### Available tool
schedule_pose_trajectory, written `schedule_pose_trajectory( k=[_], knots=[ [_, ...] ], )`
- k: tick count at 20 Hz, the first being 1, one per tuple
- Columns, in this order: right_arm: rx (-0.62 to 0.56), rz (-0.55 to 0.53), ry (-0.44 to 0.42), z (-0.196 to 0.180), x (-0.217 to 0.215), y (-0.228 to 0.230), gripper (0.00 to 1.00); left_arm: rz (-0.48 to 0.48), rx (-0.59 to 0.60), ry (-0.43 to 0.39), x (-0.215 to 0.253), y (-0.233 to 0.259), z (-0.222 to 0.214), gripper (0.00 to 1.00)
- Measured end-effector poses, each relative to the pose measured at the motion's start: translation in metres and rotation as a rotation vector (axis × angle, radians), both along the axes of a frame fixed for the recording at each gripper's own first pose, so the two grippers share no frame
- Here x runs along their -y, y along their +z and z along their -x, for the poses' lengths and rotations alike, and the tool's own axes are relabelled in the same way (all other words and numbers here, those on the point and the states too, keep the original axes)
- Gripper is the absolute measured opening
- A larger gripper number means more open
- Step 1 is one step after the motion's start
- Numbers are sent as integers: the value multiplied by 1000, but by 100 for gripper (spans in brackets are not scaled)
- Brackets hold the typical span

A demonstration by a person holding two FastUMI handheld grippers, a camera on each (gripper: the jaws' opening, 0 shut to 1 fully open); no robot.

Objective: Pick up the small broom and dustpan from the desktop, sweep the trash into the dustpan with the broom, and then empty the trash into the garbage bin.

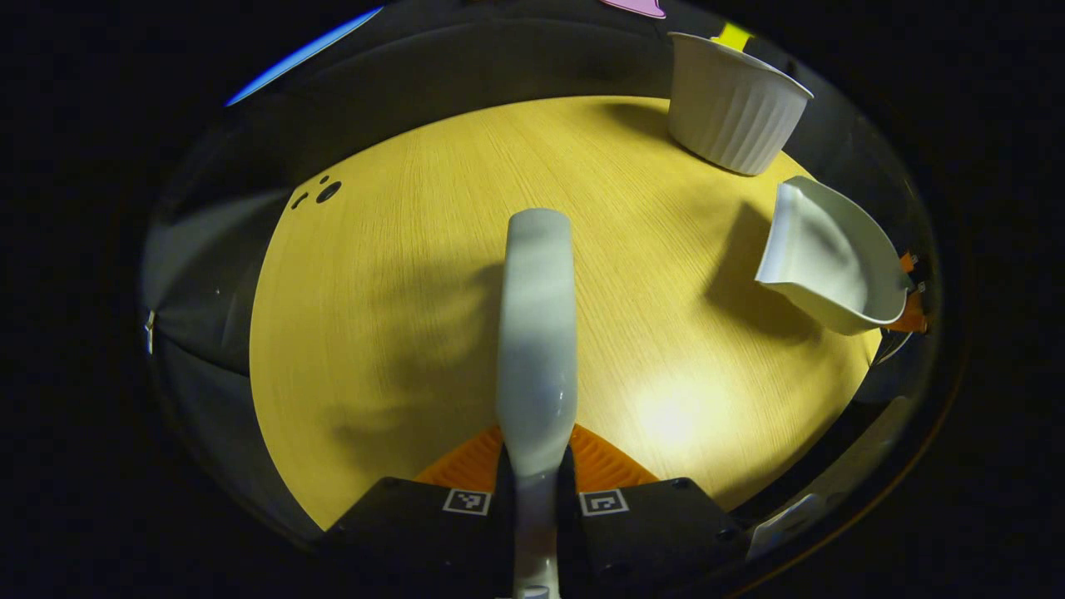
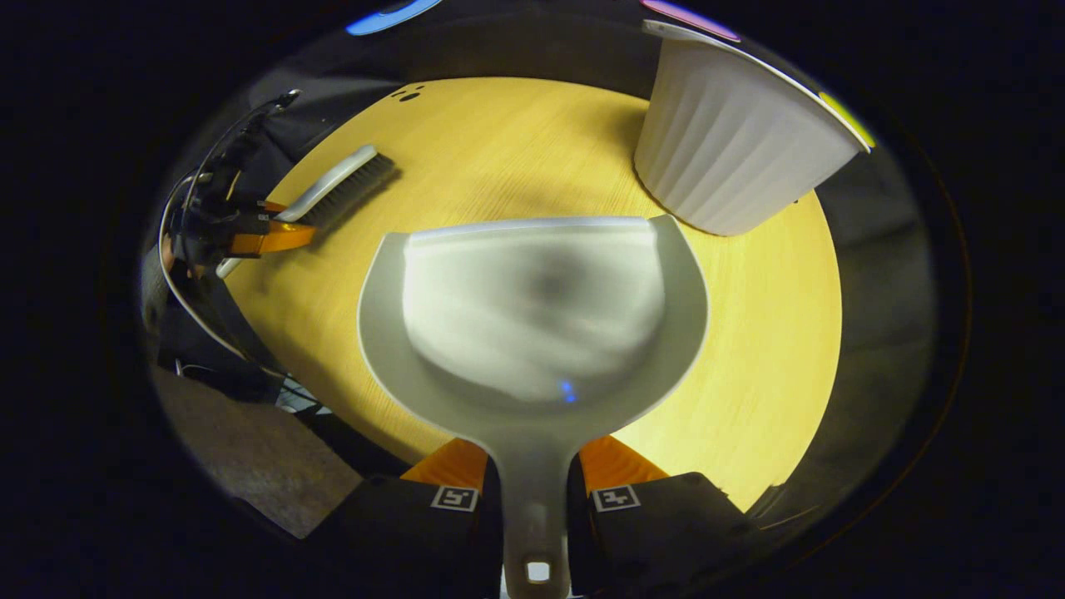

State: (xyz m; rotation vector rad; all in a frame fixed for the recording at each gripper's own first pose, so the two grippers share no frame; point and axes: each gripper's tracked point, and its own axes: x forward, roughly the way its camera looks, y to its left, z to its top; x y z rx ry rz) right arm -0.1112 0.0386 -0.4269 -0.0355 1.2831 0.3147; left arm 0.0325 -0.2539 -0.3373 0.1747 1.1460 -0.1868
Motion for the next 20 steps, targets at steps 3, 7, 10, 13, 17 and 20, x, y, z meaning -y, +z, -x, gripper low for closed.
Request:
schedule_pose_trajectory(
  k=[3,7,10,13,17,20],
  knots=[
    [16,4,-51,-5,-5,-15,35,-24,-2,1,-2,0,1,24],
    [38,21,-51,-8,-9,-27,35,-39,1,-7,-2,1,-1,25],
    [41,27,-45,-8,-14,-29,35,-49,-4,-10,-1,1,-1,26],
    [38,-10,-67,-8,-14,-28,35,-70,-7,-24,-4,0,0,27],
    [30,-18,-78,2,-14,-35,36,-100,3,-25,-8,2,-2,31],
    [4,3,-54,7,-13,-40,37,-130,9,-25,-13,3,-5,32]
  ],
)
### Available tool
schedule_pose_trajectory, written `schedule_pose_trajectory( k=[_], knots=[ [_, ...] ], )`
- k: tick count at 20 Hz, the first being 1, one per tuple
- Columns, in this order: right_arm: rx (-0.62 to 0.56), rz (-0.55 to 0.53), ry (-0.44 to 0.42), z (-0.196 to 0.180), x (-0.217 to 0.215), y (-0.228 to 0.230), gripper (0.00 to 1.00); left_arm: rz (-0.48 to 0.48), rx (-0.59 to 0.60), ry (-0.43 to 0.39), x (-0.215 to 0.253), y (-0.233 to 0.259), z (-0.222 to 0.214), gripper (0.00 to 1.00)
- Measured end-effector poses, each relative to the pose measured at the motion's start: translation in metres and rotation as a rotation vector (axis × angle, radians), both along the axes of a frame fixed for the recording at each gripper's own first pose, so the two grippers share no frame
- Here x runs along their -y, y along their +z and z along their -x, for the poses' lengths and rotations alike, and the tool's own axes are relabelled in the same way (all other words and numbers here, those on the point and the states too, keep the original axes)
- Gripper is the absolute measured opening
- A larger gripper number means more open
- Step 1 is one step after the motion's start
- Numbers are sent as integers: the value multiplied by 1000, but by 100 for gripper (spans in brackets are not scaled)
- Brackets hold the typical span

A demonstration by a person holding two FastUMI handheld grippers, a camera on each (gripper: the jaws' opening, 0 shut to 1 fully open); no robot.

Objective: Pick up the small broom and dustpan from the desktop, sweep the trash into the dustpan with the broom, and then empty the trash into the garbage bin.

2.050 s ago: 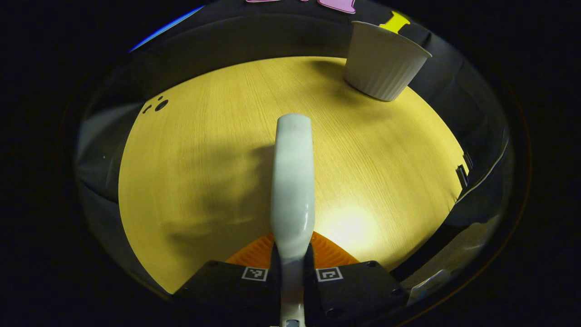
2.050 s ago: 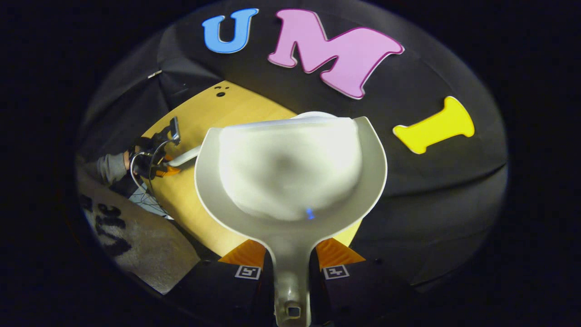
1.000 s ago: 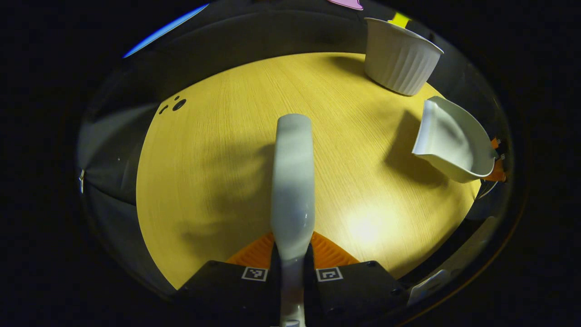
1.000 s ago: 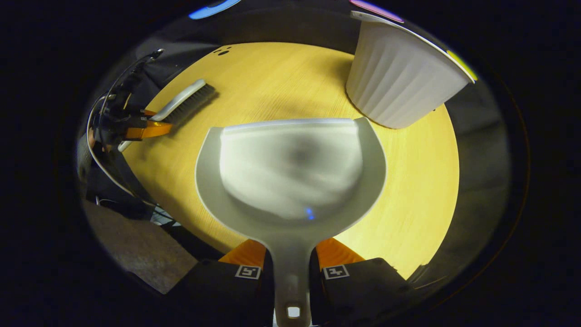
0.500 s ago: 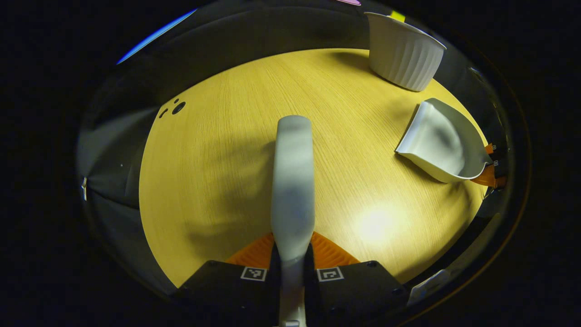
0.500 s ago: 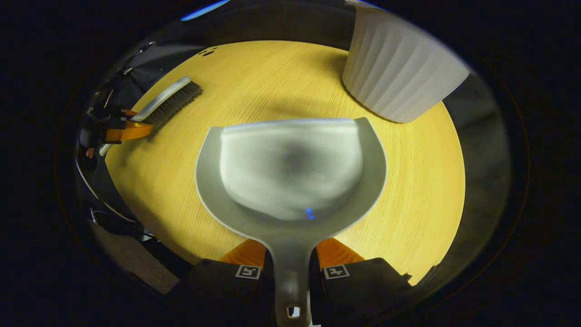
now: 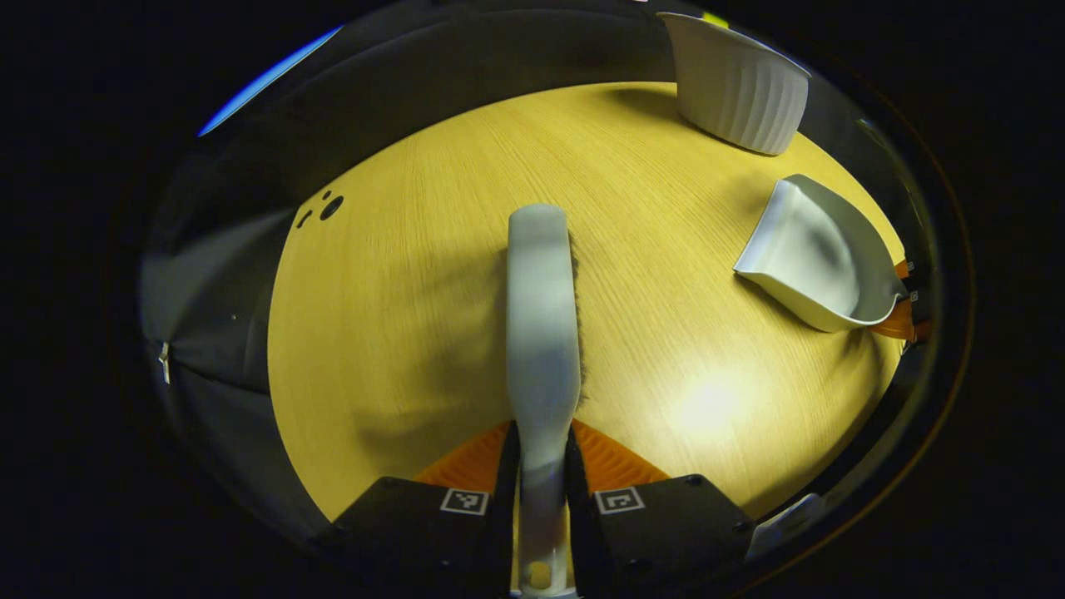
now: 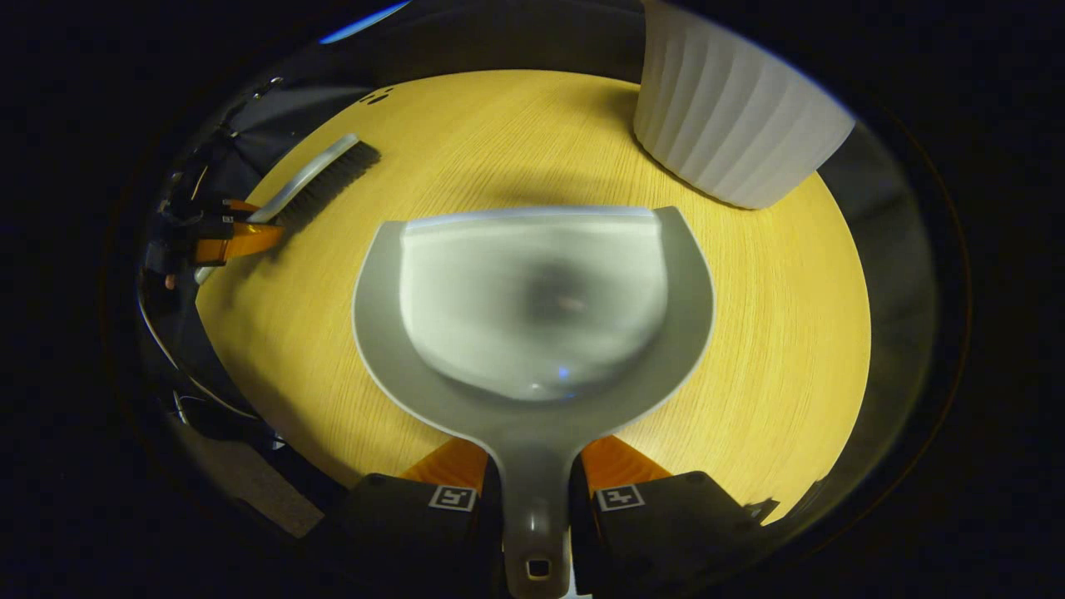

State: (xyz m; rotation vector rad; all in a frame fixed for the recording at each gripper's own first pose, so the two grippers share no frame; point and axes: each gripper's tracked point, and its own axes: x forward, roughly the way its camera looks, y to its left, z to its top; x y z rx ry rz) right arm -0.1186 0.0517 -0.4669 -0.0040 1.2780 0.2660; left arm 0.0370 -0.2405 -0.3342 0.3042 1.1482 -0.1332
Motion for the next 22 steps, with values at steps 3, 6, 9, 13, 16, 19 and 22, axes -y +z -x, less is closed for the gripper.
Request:
schedule_pose_trajectory(
  k=[3,6,9,13,16,19,22],
  knots=[
    [-18,-7,29,7,-3,3,40,-2,-3,7,-1,2,4,43],
    [-18,-21,28,12,0,15,41,-11,16,11,-2,8,7,39],
    [18,-47,30,15,8,43,41,-34,49,-4,-8,17,9,39],
    [120,-81,1,13,18,91,39,-72,147,-24,-8,41,3,40],
    [236,-102,-41,-1,24,130,40,-5,290,-4,13,66,-11,40],
    [390,-111,-66,-28,27,175,39,115,480,37,41,105,-34,40],
    [567,-99,-49,-58,29,226,39,219,640,95,58,143,-52,39]
  ],
)
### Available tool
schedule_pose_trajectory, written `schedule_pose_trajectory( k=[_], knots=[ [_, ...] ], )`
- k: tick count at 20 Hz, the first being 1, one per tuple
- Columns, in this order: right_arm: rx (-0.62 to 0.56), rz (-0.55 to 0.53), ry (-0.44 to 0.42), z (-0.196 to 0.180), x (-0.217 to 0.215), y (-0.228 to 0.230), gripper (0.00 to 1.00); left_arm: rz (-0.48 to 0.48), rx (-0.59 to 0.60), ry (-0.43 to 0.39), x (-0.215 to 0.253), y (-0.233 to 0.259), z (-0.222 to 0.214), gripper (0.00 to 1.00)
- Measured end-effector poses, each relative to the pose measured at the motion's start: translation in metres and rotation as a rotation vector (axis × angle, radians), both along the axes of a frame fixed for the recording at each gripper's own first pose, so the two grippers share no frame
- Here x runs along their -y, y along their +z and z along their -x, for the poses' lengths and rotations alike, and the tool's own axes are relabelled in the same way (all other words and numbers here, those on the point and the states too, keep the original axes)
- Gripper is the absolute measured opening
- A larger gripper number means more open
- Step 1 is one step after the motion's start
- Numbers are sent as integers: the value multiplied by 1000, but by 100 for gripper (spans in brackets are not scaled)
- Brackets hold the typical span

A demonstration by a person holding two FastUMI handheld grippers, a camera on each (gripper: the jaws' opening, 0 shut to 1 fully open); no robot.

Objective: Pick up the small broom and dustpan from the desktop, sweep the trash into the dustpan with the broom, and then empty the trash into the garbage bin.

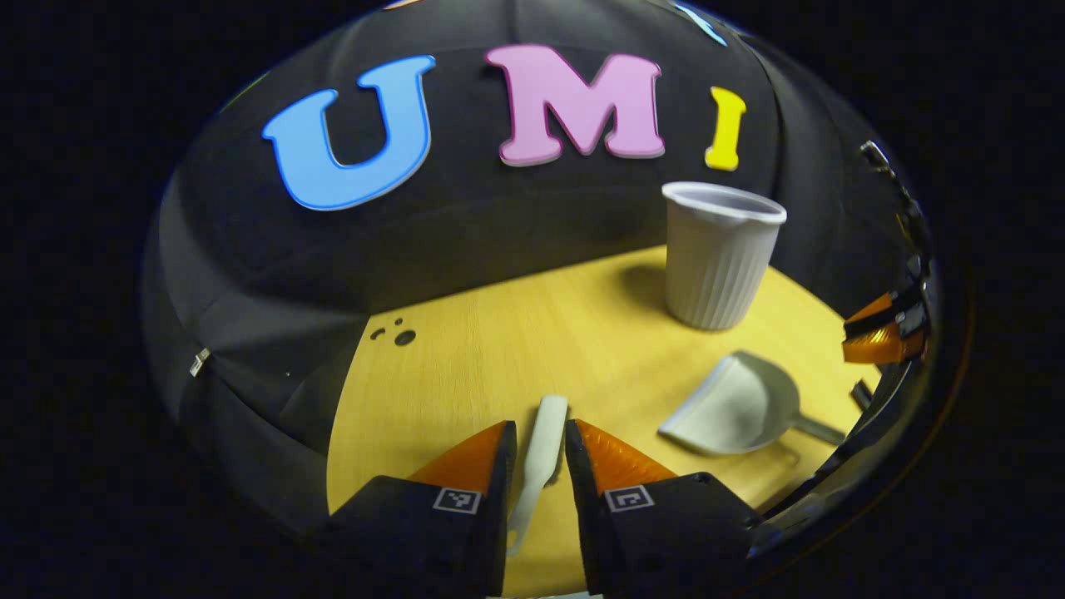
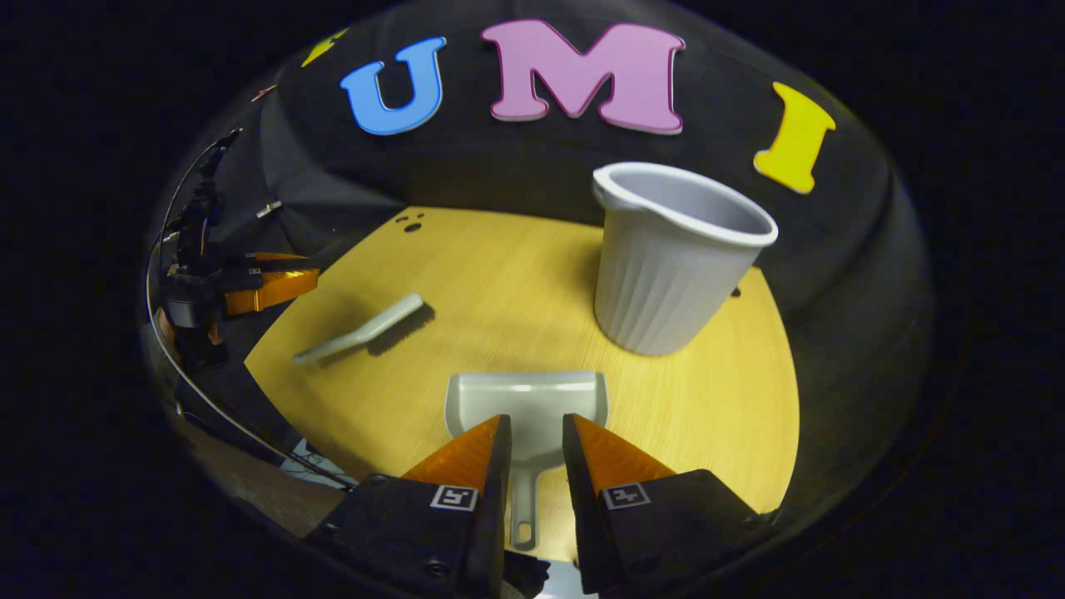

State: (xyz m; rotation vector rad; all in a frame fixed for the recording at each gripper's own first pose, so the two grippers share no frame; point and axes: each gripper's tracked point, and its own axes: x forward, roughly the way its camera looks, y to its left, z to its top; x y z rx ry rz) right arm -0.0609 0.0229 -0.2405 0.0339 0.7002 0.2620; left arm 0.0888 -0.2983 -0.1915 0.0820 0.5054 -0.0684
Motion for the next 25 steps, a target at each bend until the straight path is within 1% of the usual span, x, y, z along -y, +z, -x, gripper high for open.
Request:
schedule_pose_trajectory(
  k=[2,3,4,5,6,7,9,11,13,18,19,20,21,25],
  knots=[
    [93,-6,3,-15,-2,32,39,34,89,28,2,26,-9,40],
    [130,-7,7,-21,-5,45,33,41,131,39,3,37,-12,40],
    [172,-10,6,-24,-5,58,39,47,178,45,3,49,-12,39],
    [221,-16,5,-27,-6,71,40,55,218,45,4,61,-12,39],
    [266,-20,-4,-30,-6,84,41,64,254,40,8,73,-12,35],
    [298,-24,-19,-32,-5,94,42,71,280,33,10,80,-13,39],
    [332,-40,-51,-37,-7,99,42,87,310,21,14,90,-8,39],
    [344,-74,-65,-40,-9,100,42,95,313,10,14,94,1,39],
    [342,-92,-62,-39,-10,99,41,109,302,9,18,90,1,39],
    [341,-99,-72,-40,-11,100,41,110,285,30,17,89,0,39],
    [343,-98,-71,-39,-10,100,41,109,281,26,18,88,0,39],
    [344,-94,-71,-41,-11,99,39,106,276,23,17,87,0,39],
    [343,-89,-71,-41,-10,98,41,104,271,21,16,87,0,39],
    [333,-85,-68,-42,-12,96,41,114,256,14,17,84,-2,39]
  ],
)
